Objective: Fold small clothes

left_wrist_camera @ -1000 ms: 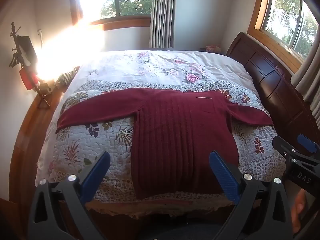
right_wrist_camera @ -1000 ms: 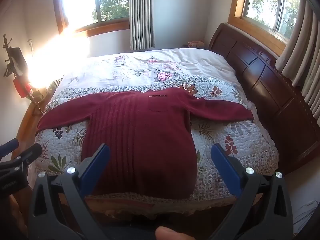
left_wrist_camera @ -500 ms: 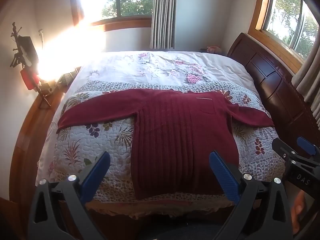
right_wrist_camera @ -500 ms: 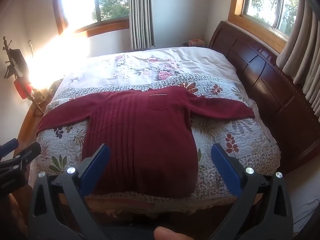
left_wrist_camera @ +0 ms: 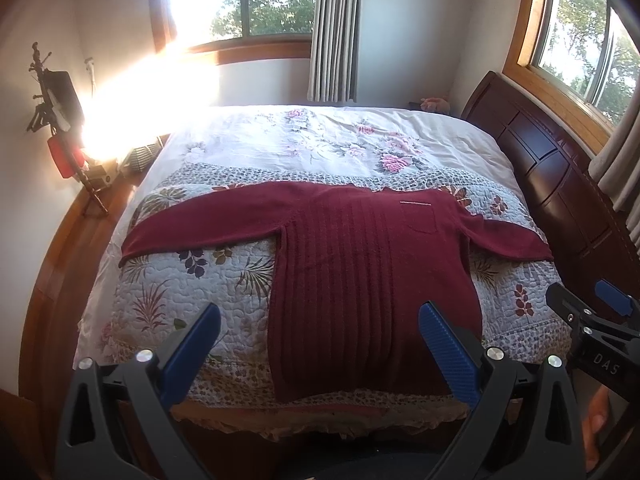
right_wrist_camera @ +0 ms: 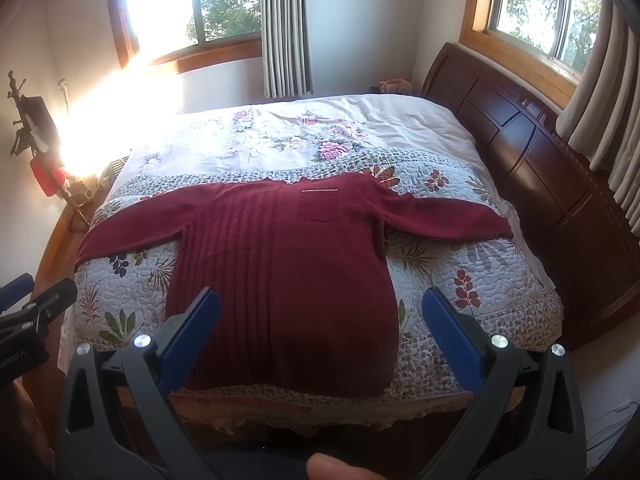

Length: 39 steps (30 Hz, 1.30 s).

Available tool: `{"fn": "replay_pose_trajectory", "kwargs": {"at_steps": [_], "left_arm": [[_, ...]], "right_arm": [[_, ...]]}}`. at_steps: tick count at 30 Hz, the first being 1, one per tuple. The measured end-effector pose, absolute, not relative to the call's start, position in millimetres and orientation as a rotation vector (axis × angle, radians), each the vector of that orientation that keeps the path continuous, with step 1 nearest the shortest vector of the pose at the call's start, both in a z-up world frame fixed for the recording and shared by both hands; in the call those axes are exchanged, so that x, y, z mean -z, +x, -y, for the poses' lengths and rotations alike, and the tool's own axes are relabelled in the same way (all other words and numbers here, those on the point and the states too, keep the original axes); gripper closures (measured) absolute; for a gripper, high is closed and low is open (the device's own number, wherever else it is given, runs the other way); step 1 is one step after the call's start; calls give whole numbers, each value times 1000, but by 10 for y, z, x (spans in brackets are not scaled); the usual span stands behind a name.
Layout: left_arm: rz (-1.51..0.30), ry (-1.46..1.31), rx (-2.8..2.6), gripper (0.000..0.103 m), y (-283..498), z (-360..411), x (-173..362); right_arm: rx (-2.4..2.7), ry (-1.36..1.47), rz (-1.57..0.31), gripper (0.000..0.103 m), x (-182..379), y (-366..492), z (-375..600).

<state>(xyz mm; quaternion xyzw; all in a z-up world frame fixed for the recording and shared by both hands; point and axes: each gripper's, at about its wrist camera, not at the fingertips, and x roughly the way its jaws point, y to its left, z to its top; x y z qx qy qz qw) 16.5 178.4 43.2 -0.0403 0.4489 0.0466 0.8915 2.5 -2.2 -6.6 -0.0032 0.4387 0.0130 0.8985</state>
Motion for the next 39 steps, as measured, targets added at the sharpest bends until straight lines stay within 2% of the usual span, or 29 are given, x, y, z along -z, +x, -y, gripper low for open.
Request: {"fn": "replay_pose_trajectory", "kwargs": {"at_steps": [39], "left_arm": [[-902,-93,-113,4,260,-1850,-474]], "right_arm": [[-37,-10,-896,3,68,160,-41]]}}
